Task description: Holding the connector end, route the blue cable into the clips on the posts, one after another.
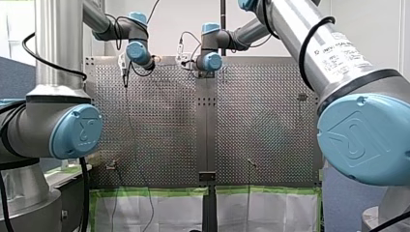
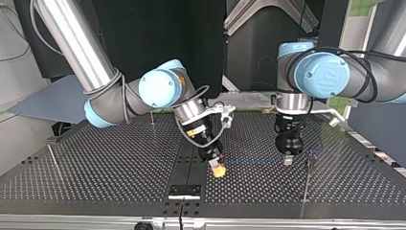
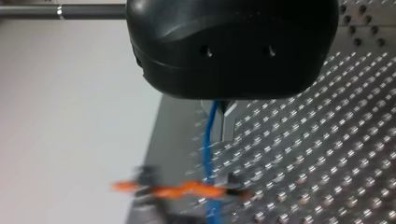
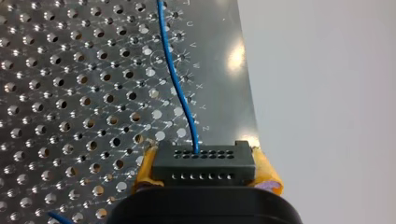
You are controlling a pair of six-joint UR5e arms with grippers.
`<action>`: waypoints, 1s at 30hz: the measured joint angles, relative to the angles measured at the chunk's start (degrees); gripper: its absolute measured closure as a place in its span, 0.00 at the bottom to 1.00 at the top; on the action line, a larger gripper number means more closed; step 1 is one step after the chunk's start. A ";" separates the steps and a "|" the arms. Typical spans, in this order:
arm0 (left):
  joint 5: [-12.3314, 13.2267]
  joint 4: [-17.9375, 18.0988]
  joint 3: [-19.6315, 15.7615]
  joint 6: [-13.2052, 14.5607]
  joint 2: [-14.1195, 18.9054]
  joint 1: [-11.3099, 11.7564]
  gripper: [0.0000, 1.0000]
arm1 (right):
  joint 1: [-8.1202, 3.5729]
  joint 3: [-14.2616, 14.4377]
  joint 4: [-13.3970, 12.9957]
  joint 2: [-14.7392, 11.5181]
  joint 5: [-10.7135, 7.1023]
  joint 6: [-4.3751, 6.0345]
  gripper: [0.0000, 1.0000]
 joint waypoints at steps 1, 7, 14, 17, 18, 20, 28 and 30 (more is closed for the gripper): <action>0.23 0.07 0.00 0.02 -0.49 -0.15 1.00 | -0.03 0.03 0.14 0.00 0.00 -0.01 1.00; 0.55 0.94 0.00 -0.41 -2.15 -0.84 1.00 | -0.28 1.50 0.47 0.01 0.01 -0.01 1.00; -0.06 1.20 -0.01 -0.46 -4.85 -2.55 1.00 | -0.79 4.72 0.49 0.02 0.00 0.07 1.00; -0.91 1.24 0.00 -0.50 -5.11 -3.38 1.00 | -0.90 5.66 0.49 0.02 0.04 0.27 1.00; -1.12 1.22 0.00 -0.56 -5.15 -3.61 1.00 | -0.92 5.93 0.49 0.02 0.06 0.31 1.00; -1.64 1.18 -0.01 -0.75 -5.22 -4.12 1.00 | -0.98 6.57 0.47 0.02 0.11 0.40 1.00; -3.54 1.02 -0.03 -0.85 -6.41 -5.70 1.00 | -1.71 9.56 0.39 0.01 0.69 -0.07 1.00; -3.81 1.02 -0.06 -0.85 -6.64 -5.99 1.00 | -2.09 10.48 0.34 0.02 0.81 -0.31 1.00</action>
